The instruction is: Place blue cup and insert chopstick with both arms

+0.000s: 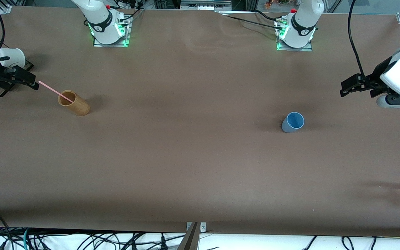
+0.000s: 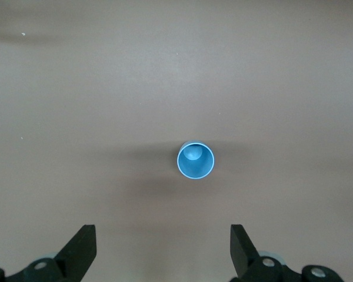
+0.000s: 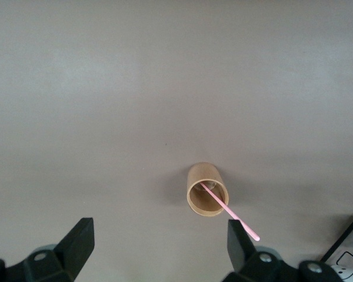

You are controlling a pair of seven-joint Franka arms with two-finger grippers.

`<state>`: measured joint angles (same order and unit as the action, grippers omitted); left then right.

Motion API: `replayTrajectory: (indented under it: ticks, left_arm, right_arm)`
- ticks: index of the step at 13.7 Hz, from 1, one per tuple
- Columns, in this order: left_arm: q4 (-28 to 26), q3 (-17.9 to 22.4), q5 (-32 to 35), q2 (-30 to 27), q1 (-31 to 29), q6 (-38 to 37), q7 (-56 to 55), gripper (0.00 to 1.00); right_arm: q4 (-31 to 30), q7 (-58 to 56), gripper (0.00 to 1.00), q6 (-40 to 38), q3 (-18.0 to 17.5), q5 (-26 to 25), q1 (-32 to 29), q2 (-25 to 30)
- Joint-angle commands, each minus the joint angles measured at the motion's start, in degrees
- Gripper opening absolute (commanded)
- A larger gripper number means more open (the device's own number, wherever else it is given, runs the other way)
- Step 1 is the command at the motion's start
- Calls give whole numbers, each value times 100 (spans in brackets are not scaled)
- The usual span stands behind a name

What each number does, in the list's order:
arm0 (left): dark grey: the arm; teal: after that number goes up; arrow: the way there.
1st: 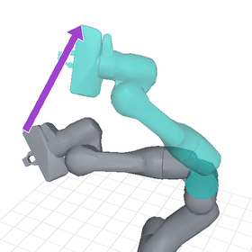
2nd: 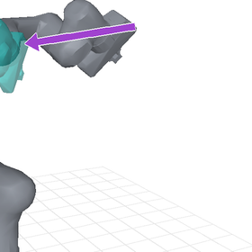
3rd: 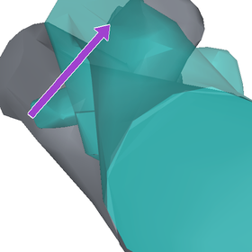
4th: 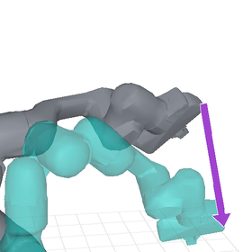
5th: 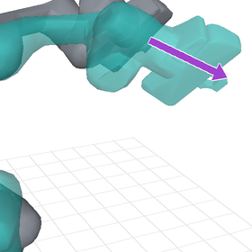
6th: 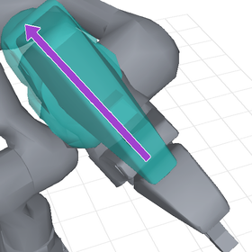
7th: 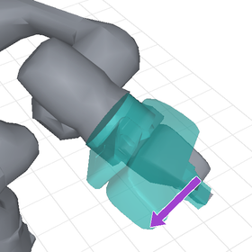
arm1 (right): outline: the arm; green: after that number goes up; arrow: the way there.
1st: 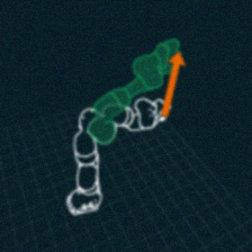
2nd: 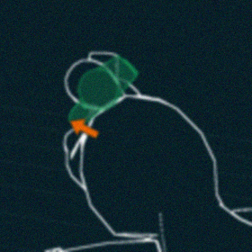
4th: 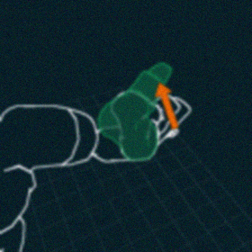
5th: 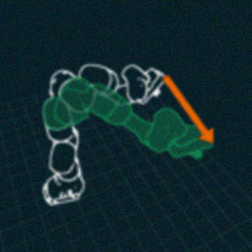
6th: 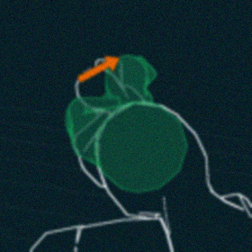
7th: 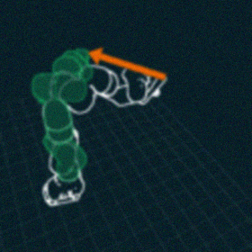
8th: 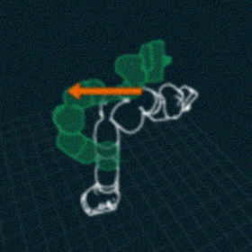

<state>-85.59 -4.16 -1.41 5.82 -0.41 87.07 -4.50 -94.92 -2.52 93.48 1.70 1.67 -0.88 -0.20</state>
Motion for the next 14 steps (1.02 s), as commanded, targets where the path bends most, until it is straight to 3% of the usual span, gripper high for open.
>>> replayTrajectory:
  ticks: [1, 14]
  left_arm:
    - [121, 3, -96, 16, -20, -41, 55, 100]
    - [121, 3, -114, 16, -29, -41, 248, 100]
  right_arm:
    - [96, -29, 100, -76, -82, -35, -96, 2]
    - [131, -55, 100, -260, -91, -26, -52, -234]
